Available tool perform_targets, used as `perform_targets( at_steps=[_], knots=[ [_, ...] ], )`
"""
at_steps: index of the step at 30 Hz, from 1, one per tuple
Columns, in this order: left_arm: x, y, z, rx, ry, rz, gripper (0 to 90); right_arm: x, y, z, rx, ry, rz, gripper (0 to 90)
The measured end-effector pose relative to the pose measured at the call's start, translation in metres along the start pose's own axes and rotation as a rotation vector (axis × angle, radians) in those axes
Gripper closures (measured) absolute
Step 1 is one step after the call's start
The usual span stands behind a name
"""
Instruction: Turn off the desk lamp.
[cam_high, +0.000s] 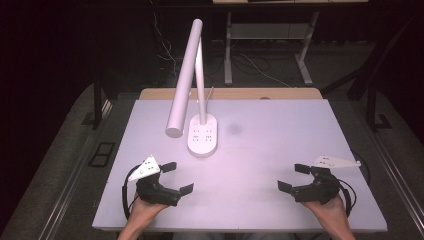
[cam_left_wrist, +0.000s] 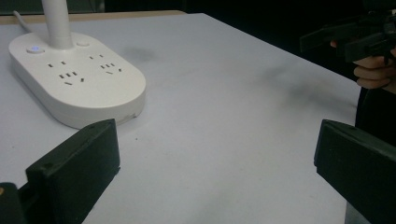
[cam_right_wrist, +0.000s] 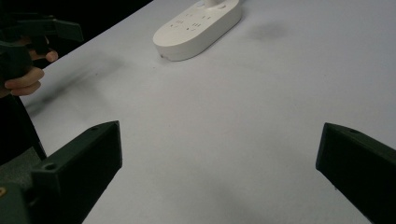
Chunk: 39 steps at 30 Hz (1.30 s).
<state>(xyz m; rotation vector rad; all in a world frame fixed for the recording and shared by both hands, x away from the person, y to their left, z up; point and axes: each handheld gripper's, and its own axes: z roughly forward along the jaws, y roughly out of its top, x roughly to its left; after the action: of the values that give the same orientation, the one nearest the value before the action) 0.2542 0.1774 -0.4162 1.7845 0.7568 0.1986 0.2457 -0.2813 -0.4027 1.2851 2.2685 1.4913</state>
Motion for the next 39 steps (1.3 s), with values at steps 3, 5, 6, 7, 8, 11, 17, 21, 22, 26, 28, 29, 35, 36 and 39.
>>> perform_targets(
  at_steps=[3, 5, 6, 7, 8, 11, 17, 21, 22, 26, 28, 29, 35, 36, 39],
  knots=[
    [0.0003, -0.0002, 0.0006, 0.002, -0.002, 0.001, 0.0, -0.0003, -0.0002, -0.0002, 0.003, -0.001, -0.001, 0.3],
    [0.0006, -0.0002, 0.0006, 0.002, -0.002, 0.001, 0.0, -0.0008, -0.0003, -0.0004, 0.006, 0.003, -0.003, 0.3],
    [0.0007, -0.0002, 0.0006, 0.002, -0.002, 0.0, 0.0, -0.0011, -0.0003, -0.0005, 0.009, 0.003, -0.002, 0.3],
    [0.0008, -0.0002, 0.0007, 0.003, 0.0, 0.001, 0.0, -0.0016, -0.0002, -0.0008, 0.017, 0.006, -0.002, 0.3],
    [0.0008, -0.0003, 0.0009, 0.003, 0.0, -0.001, 0.0, -0.0025, -0.0002, -0.0001, 0.015, 0.008, -0.004, 0.3],
    [0.0009, -0.0005, 0.0016, 0.003, -0.002, -0.002, 0.0, -0.0042, -0.0006, 0.0001, 0.03, 0.012, 0.0, 0.3],
    [0.0014, -0.0003, 0.0032, 0.011, -0.011, 0.005, 0.0, -0.0057, -0.0012, -0.0009, 0.039, 0.015, 0.003, 0.3],
    [0.0019, 0.0, 0.0029, 0.007, -0.006, 0.003, 0.0, -0.0052, -0.0011, -0.0027, 0.031, 0.009, 0.014, 0.4],
    [0.0025, -0.0002, 0.0021, 0.004, -0.005, -0.002, 0.0, -0.0052, -0.0005, -0.0029, 0.034, 0.012, 0.019, 0.4],
    [0.0033, -0.0005, 0.0021, 0.005, -0.007, -0.002, 0.0, -0.0068, 0.0002, -0.0022, 0.045, 0.006, 0.019, 0.4],
    [0.0036, -0.0007, 0.0025, 0.01, -0.009, -0.006, 0.0, -0.007, 0.0004, -0.002, 0.054, 0.004, 0.015, 0.4],
    [0.0037, -0.0009, 0.0029, 0.009, -0.01, -0.007, 0.0, -0.0068, 0.0009, -0.0022, 0.058, 0.003, 0.015, 0.4],
    [0.0032, -0.0011, 0.0027, 0.012, -0.012, -0.005, 0.0, -0.0063, 0.0041, -0.0033, 0.047, 0.008, 0.013, 0.4],
    [0.0032, -0.0011, 0.0028, 0.012, -0.012, -0.005, 0.0, -0.0059, 0.005, -0.0031, 0.051, 0.006, 0.009, 0.4],
    [0.0031, -0.0011, 0.0025, 0.014, -0.012, -0.004, 0.0, -0.0057, 0.0079, -0.0027, 0.05, 0.009, 0.008, 0.4]
  ],
)
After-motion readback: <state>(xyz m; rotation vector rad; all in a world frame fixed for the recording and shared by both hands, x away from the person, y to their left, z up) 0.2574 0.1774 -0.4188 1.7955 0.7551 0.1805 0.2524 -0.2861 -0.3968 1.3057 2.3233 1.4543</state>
